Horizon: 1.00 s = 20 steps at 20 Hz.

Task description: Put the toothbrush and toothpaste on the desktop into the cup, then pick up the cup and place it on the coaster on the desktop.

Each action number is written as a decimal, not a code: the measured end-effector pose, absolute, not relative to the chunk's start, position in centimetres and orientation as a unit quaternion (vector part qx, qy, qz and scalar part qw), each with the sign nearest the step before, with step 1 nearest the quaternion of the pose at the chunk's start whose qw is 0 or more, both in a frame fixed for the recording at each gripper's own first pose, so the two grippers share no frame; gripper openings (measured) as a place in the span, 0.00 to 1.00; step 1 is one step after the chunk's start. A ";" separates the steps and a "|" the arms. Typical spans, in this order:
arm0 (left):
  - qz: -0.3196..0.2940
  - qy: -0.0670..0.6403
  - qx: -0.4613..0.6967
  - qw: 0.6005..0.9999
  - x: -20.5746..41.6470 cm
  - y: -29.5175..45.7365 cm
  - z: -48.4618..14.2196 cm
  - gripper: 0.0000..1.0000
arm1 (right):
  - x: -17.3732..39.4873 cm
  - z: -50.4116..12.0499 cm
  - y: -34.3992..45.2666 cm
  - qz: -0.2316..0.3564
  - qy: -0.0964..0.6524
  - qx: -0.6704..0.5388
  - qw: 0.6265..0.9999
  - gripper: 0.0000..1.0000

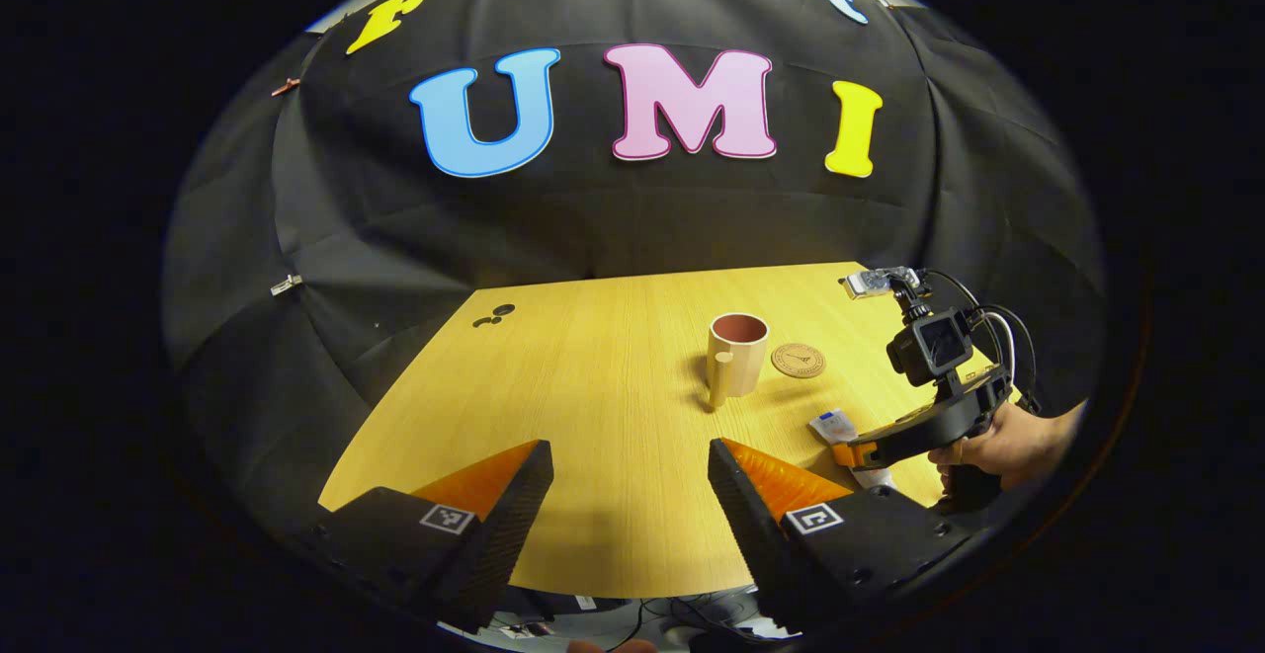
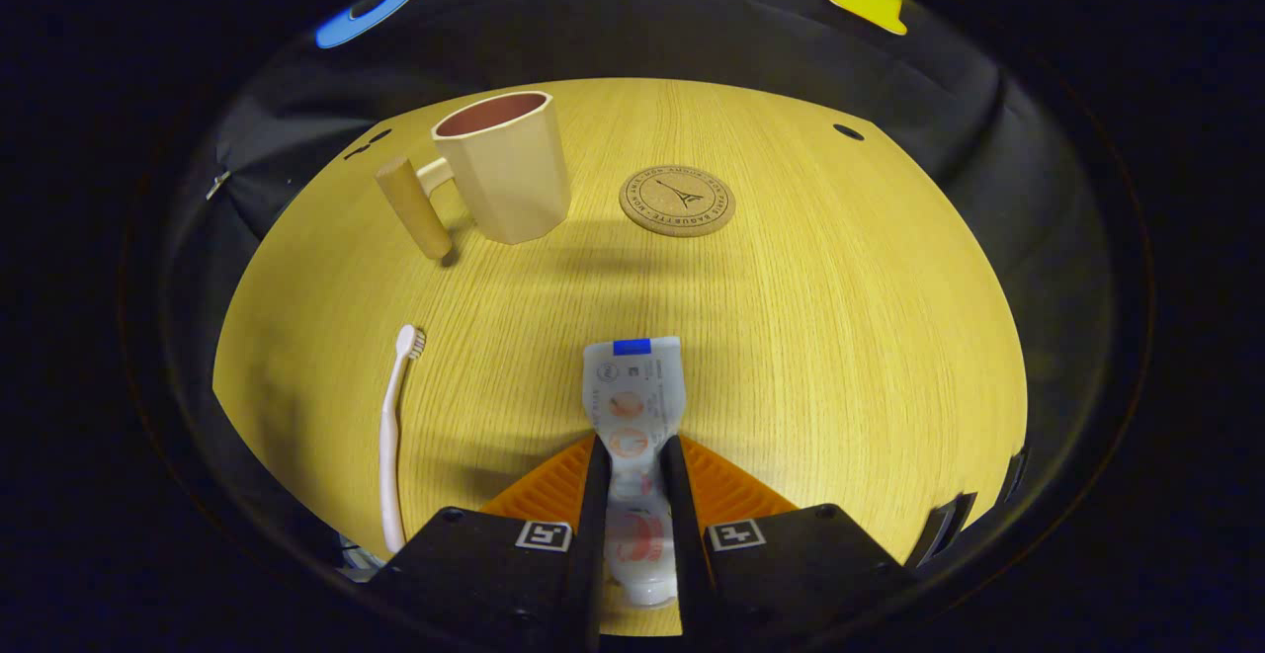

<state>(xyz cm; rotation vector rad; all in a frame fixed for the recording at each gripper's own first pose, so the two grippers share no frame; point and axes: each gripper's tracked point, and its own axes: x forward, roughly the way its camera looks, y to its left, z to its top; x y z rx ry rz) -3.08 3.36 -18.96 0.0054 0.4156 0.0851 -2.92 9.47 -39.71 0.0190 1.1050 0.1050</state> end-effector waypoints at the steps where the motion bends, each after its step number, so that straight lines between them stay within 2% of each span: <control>1: 0.043 0.209 0.002 0.977 -2.9 2.9 -19.1 0.98 | -2.9 -39.7 9.4 0.061 0.521 0.006 0.852 0.35; 3: 0.046 0.216 0.001 0.975 -2.5 2.1 -19.6 0.98 | -3.0 -39.7 9.2 0.072 0.520 0.011 0.851 0.28; 4: 0.046 0.221 -0.002 0.974 -2.3 1.7 -19.9 0.98 | -2.9 -39.6 9.2 0.077 0.516 0.022 0.853 0.22; 5: 0.045 0.227 -0.004 0.973 -2.0 1.2 -20.3 0.98 | -2.9 -39.5 9.2 0.081 0.517 0.034 0.852 0.27; 6: 0.046 0.233 -0.006 0.971 -1.7 0.7 -20.8 0.98 | -2.9 -39.3 9.0 0.086 0.514 0.043 0.852 0.27; 7: 0.046 0.238 -0.007 0.970 -1.4 0.2 -21.1 0.98 | -2.9 -39.2 8.7 0.092 0.511 0.045 0.853 0.22; 8: 0.046 0.244 -0.008 0.969 -1.1 -0.2 -21.7 0.98 | -2.9 -38.9 8.3 0.098 0.506 0.047 0.856 0.27; 20: 0.033 0.331 -0.016 0.943 3.9 -5.8 -30.1 0.98 | -2.5 -34.5 4.4 0.150 0.474 0.111 0.861 0.27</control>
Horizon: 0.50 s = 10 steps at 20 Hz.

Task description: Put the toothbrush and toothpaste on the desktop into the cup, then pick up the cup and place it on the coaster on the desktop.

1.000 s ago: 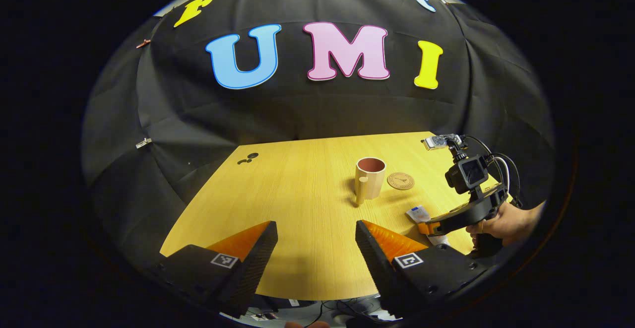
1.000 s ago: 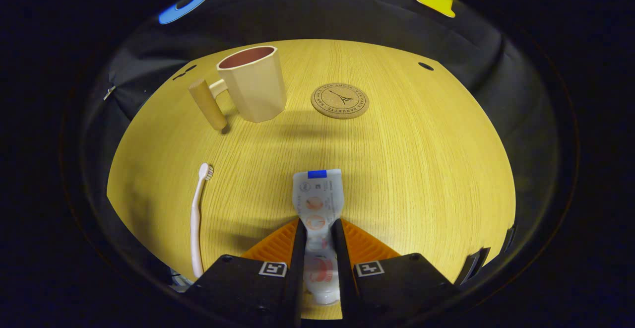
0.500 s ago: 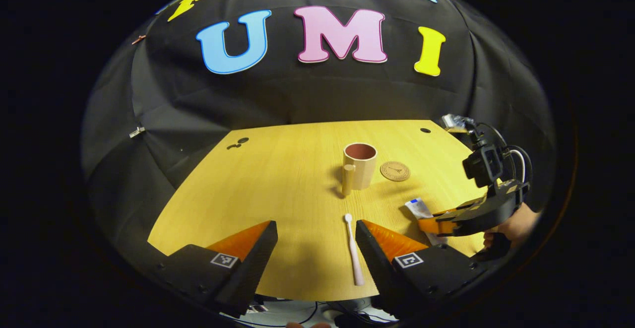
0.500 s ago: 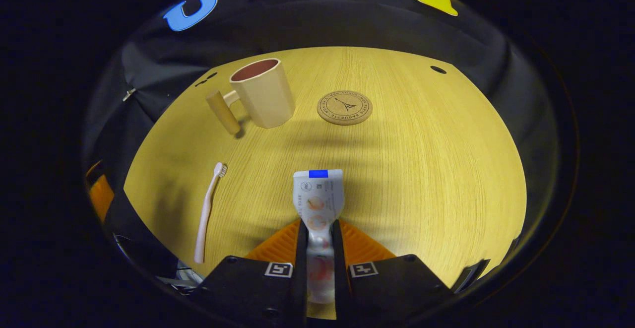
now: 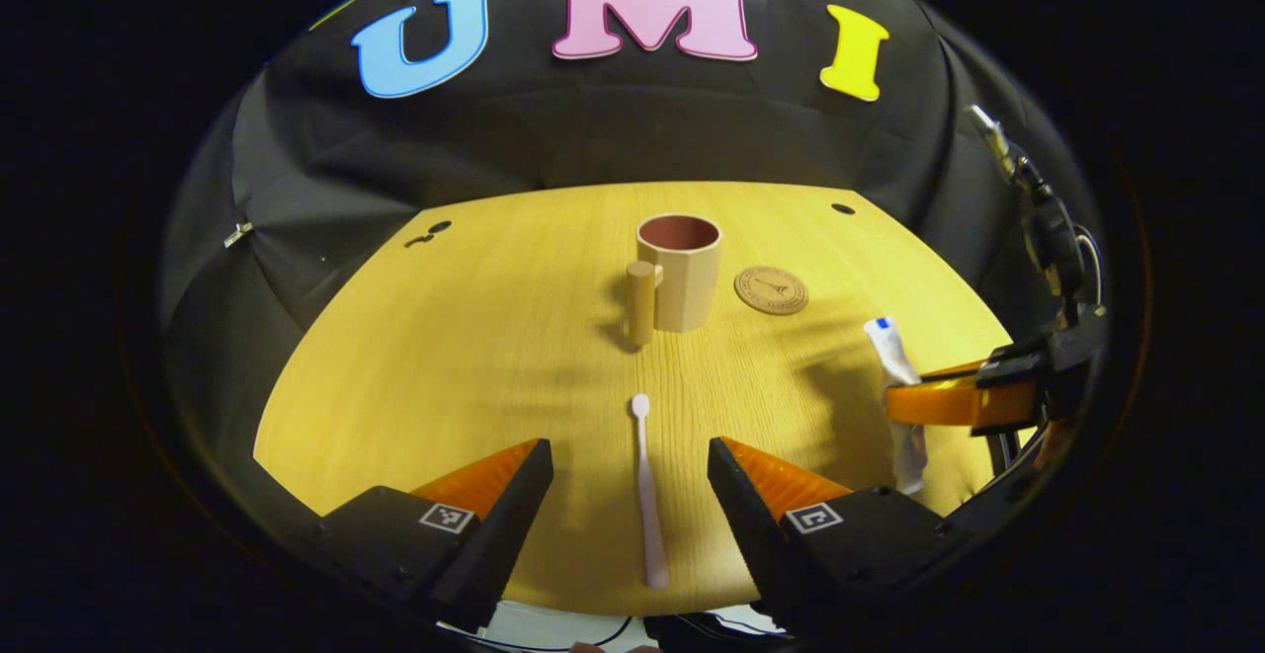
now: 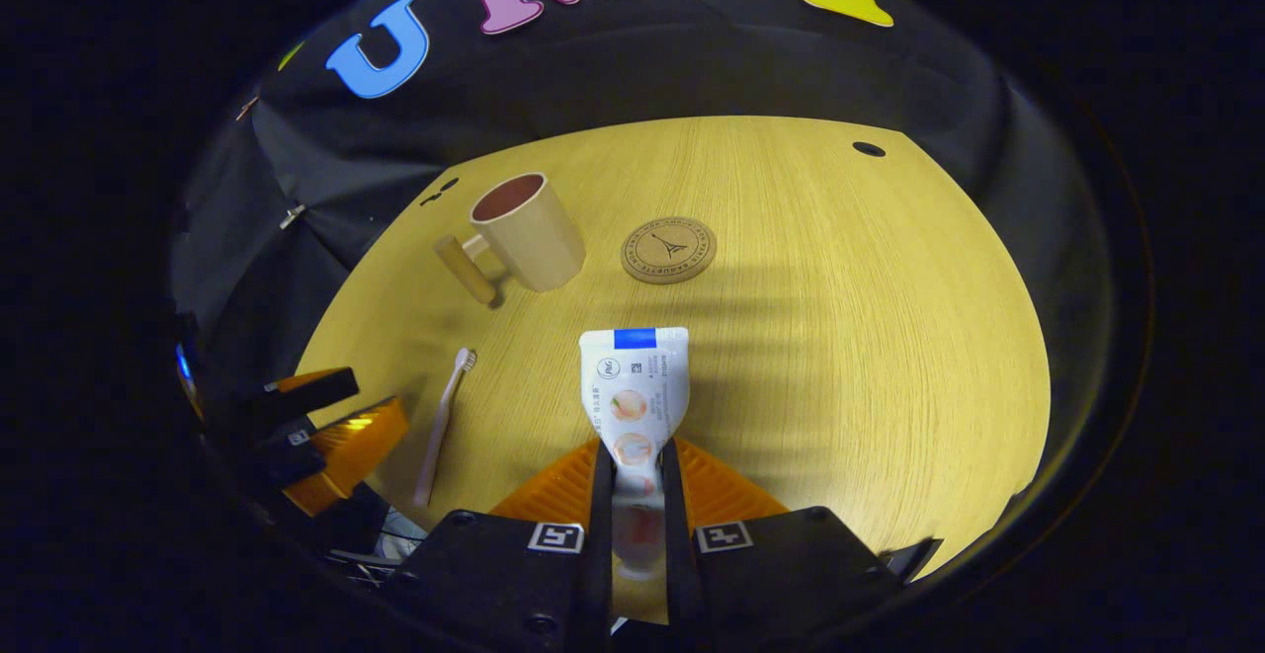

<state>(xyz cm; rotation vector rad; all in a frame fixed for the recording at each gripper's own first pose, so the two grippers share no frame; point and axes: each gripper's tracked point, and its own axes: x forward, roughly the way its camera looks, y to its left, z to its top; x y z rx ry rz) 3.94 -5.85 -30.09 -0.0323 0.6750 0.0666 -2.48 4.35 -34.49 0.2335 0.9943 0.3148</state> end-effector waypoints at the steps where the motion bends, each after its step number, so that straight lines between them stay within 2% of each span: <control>1: 0.034 0.338 -0.014 0.940 4.3 -6.0 -30.7 0.98 | -2.3 -34.0 4.2 0.154 0.469 0.121 0.861 0.27; 5: 0.038 0.373 -0.020 0.927 5.1 -6.2 -33.1 0.92 | -1.4 -32.4 3.8 0.177 0.444 0.131 0.869 0.26; 10: 0.050 0.404 -0.016 0.913 5.7 -5.6 -35.0 0.89 | -0.5 -31.9 2.3 0.175 0.431 0.130 0.876 0.26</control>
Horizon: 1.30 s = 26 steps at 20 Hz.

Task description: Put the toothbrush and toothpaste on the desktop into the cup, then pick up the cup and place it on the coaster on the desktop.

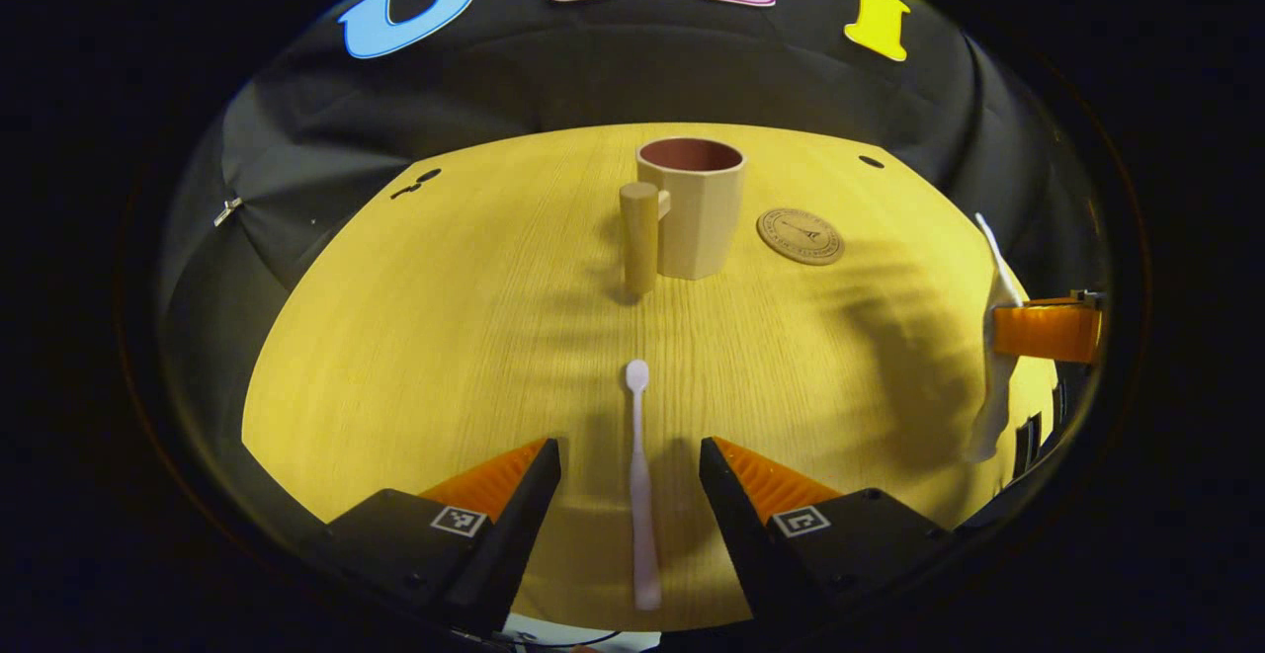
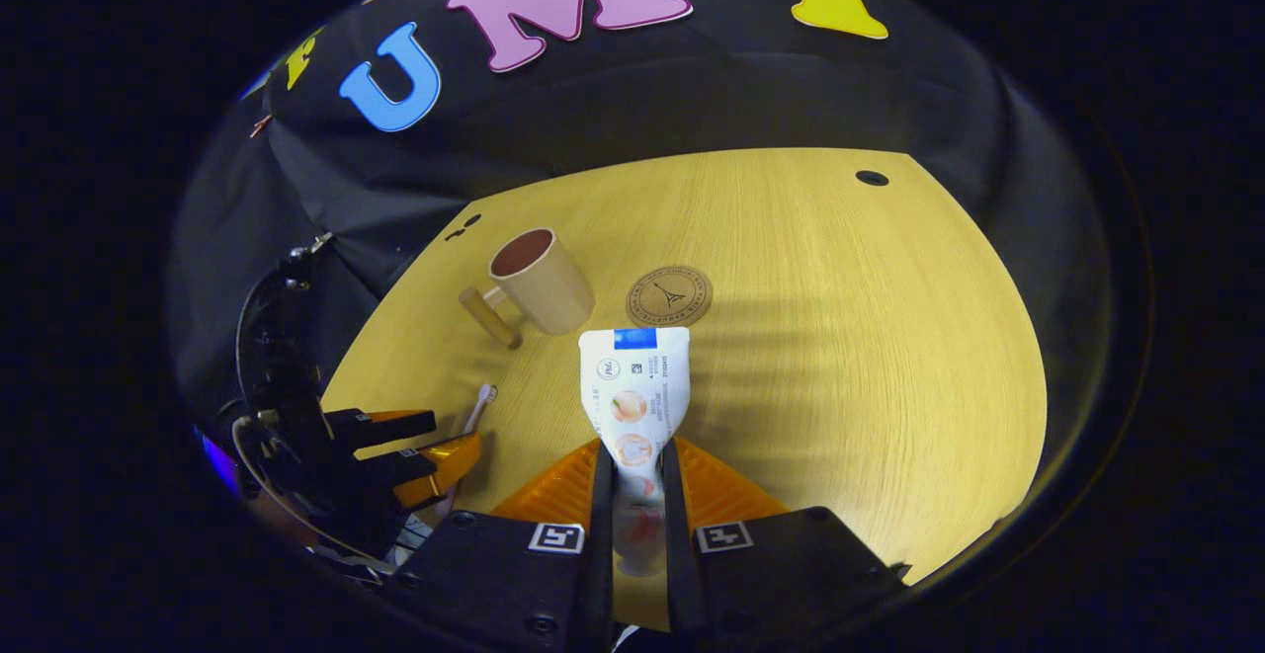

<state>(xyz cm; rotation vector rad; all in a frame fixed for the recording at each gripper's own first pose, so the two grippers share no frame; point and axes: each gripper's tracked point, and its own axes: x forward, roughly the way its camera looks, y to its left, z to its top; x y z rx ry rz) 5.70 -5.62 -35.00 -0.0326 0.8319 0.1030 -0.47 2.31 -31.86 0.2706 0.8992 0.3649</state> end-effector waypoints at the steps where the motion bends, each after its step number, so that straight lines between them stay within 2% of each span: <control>1: 0.051 0.409 -0.012 0.911 5.8 -5.5 -35.3 0.88 | -0.4 -31.9 2.1 0.173 0.430 0.130 0.876 0.26; 5: 0.034 0.431 -0.005 0.902 5.9 -6.3 -36.5 0.74 | -0.1 -32.0 1.2 0.165 0.429 0.138 0.878 0.26; 8: 0.018 0.421 -0.008 0.907 6.4 -7.2 -36.5 0.57 | 0.1 -31.8 0.9 0.166 0.427 0.150 0.876 0.26; 11: 0.013 0.424 -0.009 0.905 6.7 -7.9 -36.9 0.29 | 0.7 -31.5 0.7 0.172 0.422 0.169 0.874 0.26; 13: 0.018 0.431 -0.005 0.902 6.7 -8.0 -36.8 0.15 | 1.1 -31.2 0.5 0.178 0.416 0.179 0.873 0.26; 20: -0.013 0.455 -0.013 0.890 7.0 -8.0 -36.4 0.08 | 1.9 -29.8 0.1 0.176 0.392 0.197 0.881 0.26; 23: -0.060 0.443 -0.017 0.894 6.8 -8.0 -36.1 0.06 | 2.5 -27.9 1.0 0.178 0.363 0.208 0.891 0.26; 26: -0.079 0.415 -0.043 0.905 6.5 -6.8 -34.2 0.06 | 3.5 -25.3 2.7 0.178 0.328 0.220 0.901 0.26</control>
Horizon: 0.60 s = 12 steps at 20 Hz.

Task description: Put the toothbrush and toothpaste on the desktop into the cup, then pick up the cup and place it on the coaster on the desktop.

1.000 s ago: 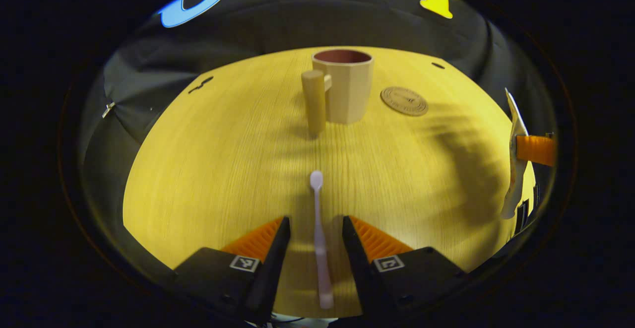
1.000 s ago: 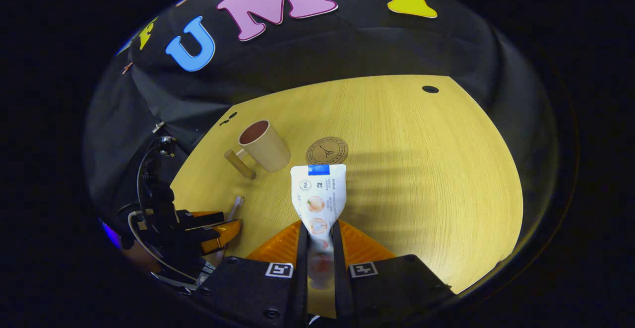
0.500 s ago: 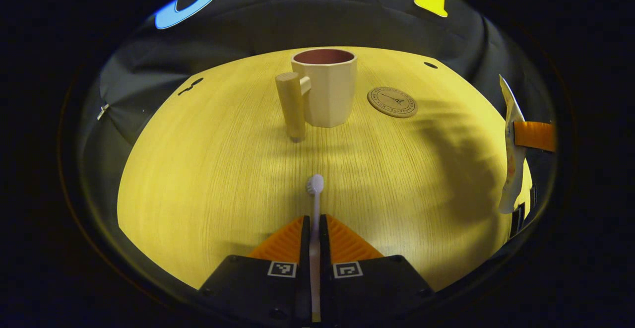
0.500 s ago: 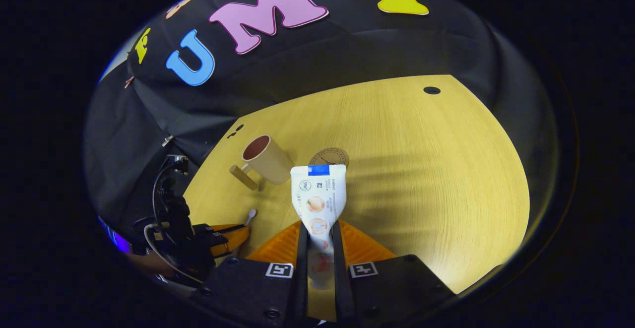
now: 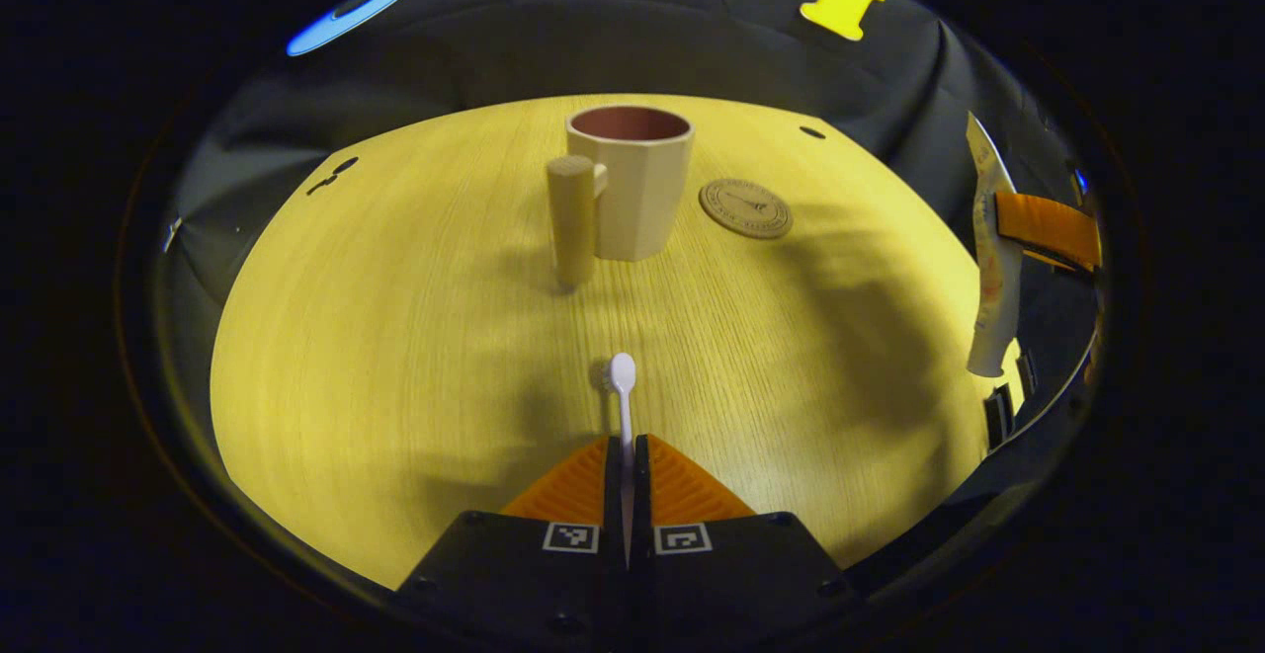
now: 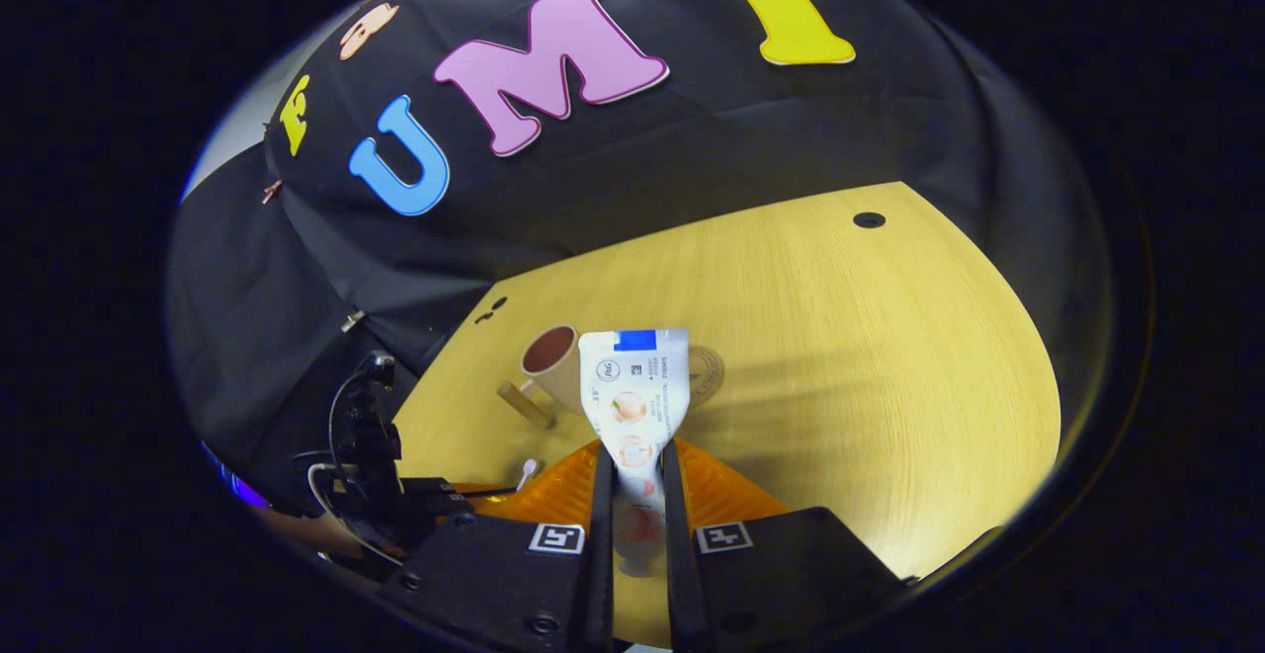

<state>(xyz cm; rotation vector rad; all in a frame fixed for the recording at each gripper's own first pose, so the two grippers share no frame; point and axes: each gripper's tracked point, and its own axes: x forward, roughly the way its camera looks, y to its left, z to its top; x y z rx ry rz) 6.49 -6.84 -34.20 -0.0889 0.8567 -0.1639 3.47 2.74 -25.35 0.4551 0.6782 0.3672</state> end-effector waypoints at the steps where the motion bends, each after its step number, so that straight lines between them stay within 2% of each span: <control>1: -0.087 0.401 -0.050 0.911 6.2 -6.3 -32.9 0.06 | 3.8 -24.2 3.5 0.178 0.314 0.226 0.905 0.26; 7: -0.136 0.332 -0.065 0.931 4.1 -3.0 -25.7 0.06 | 8.9 -18.1 9.4 0.187 0.230 0.223 0.929 0.25; 12: -0.149 0.300 -0.083 0.939 1.7 -0.6 -21.8 0.06 | 14.4 -16.4 14.0 0.191 0.186 0.215 0.940 0.25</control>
